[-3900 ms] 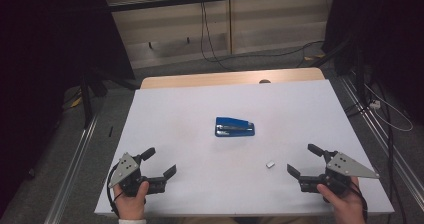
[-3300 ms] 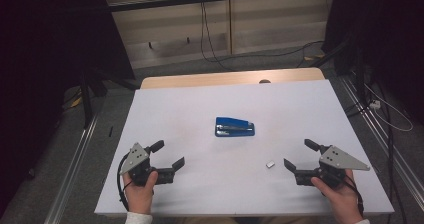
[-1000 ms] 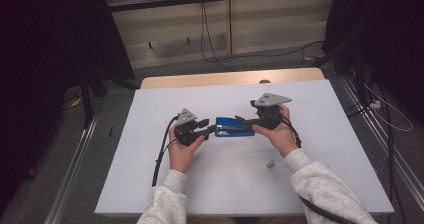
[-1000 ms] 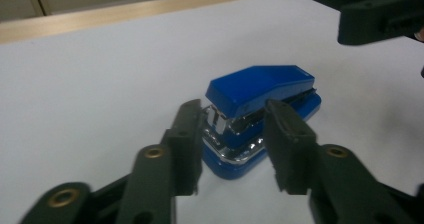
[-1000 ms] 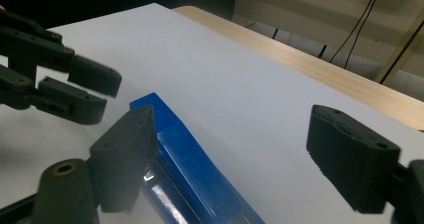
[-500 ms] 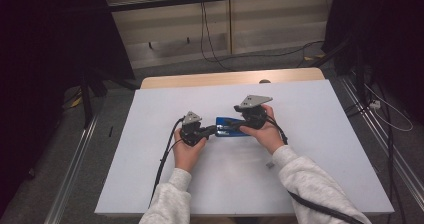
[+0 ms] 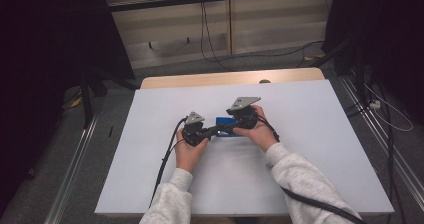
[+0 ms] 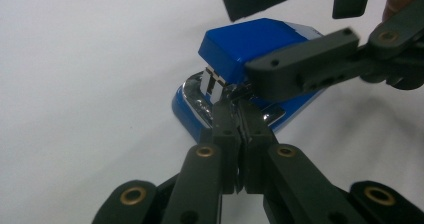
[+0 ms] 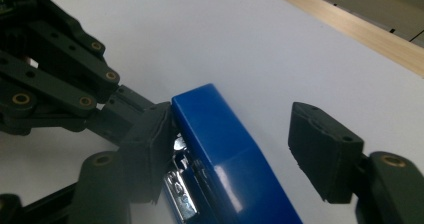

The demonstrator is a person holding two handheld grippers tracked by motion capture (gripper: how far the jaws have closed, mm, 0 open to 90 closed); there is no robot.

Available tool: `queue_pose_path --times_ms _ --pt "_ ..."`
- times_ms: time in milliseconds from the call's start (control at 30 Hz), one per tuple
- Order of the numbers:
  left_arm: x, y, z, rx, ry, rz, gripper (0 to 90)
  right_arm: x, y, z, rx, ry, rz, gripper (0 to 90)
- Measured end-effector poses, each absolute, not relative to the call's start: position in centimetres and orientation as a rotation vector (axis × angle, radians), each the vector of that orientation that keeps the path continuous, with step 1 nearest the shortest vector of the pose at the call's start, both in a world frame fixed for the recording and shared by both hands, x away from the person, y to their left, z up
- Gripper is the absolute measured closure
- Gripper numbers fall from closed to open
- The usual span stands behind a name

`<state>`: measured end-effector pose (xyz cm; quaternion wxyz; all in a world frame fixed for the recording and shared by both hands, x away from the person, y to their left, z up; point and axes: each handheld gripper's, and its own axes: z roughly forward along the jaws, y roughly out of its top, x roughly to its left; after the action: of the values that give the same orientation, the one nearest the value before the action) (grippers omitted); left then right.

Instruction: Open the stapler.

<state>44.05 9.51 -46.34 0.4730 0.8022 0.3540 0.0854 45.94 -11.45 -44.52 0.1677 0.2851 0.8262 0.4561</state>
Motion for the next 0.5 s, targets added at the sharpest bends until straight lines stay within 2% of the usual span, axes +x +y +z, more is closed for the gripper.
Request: queue_pose_path --times_ms 100,133,167,400,500 --pt "44.1 9.53 -46.36 1.958 0.88 0.209 88.1 46.0 -11.17 -44.63 0.794 2.373 1.271 37.7" --pt "44.11 9.56 -46.38 1.954 0.883 0.208 88.1 46.07 -11.09 -44.64 0.769 2.391 1.28 45.5" --pt "44.1 9.55 -46.37 1.954 0.882 0.209 88.1 46.08 -11.09 -44.6 0.748 2.402 1.282 47.8" --pt "44.03 9.29 -46.35 1.959 0.862 0.205 87.9 46.31 -11.21 -44.15 0.584 2.463 1.224 55.2" --pt "44.01 9.13 -46.35 1.961 0.857 0.202 88.7 46.47 -11.61 -43.97 0.571 2.485 1.251 62.6"
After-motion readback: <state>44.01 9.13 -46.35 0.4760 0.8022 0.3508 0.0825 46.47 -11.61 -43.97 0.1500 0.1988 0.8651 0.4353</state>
